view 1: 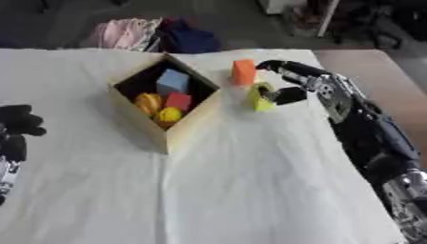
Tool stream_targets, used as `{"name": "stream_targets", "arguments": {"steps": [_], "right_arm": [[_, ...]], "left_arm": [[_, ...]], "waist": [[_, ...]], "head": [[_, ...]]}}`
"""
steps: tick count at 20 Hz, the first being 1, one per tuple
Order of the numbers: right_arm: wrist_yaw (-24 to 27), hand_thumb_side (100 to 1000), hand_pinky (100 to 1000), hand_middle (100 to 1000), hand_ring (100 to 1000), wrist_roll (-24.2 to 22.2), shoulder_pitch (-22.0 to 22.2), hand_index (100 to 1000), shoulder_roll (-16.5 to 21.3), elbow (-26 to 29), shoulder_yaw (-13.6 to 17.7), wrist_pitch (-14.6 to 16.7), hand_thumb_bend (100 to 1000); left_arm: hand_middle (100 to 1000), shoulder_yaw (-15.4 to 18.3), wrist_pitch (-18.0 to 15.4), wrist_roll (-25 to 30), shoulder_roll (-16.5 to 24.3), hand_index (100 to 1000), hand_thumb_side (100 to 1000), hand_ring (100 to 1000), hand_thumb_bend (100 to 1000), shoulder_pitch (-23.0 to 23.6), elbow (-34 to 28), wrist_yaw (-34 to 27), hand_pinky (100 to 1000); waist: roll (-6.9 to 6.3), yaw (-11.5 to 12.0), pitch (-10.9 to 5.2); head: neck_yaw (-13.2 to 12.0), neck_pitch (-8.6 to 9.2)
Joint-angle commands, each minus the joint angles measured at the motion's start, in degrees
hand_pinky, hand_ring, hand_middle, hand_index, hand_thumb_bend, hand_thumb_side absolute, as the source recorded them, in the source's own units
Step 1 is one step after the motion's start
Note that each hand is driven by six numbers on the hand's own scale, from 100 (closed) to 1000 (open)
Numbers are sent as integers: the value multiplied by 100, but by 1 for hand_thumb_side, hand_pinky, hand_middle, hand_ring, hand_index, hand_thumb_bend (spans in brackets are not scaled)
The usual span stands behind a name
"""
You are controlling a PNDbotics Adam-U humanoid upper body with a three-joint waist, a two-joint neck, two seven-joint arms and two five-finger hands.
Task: Pick up objects on the table and place them in the box.
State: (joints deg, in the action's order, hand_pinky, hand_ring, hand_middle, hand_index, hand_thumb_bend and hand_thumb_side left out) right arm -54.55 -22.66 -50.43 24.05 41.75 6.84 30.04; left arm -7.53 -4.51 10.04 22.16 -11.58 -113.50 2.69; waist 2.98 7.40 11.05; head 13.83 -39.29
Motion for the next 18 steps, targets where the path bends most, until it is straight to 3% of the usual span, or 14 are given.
{"name": "stream_targets", "arguments": {"steps": [1,4,8,12,14,18], "right_arm": [[-101,727,943,987,984,-190,-100,1000,127,-1,-1,68,100],[-155,735,946,988,984,-393,-100,1000,114,-29,-34,153,100],[-347,650,929,981,966,-563,-97,1000,103,-2,-56,234,100],[-483,383,848,925,881,-490,-72,993,65,24,-23,240,100],[-481,210,770,853,804,-362,-62,970,51,45,-4,267,100],[-316,155,623,585,599,5,-57,842,52,112,33,382,100]], "left_arm": [[670,28,0,24,67,833,527,681,100,-29,-109,14,818],[670,27,6,30,63,833,528,681,100,-23,-109,15,818],[670,22,7,35,63,833,527,681,100,-29,-109,18,818],[670,28,3,30,67,833,526,682,100,-28,-109,23,819],[670,30,5,27,65,833,526,682,100,-27,-109,25,819],[670,30,7,23,64,833,526,683,100,-30,-109,22,818]], "waist": [[-34,3,-85],[-28,12,-85],[-24,30,-78],[-29,44,-69],[-30,47,-66],[-29,49,-66]], "head": [[27,4],[27,-5],[37,2],[42,11],[44,14],[44,14]]}}
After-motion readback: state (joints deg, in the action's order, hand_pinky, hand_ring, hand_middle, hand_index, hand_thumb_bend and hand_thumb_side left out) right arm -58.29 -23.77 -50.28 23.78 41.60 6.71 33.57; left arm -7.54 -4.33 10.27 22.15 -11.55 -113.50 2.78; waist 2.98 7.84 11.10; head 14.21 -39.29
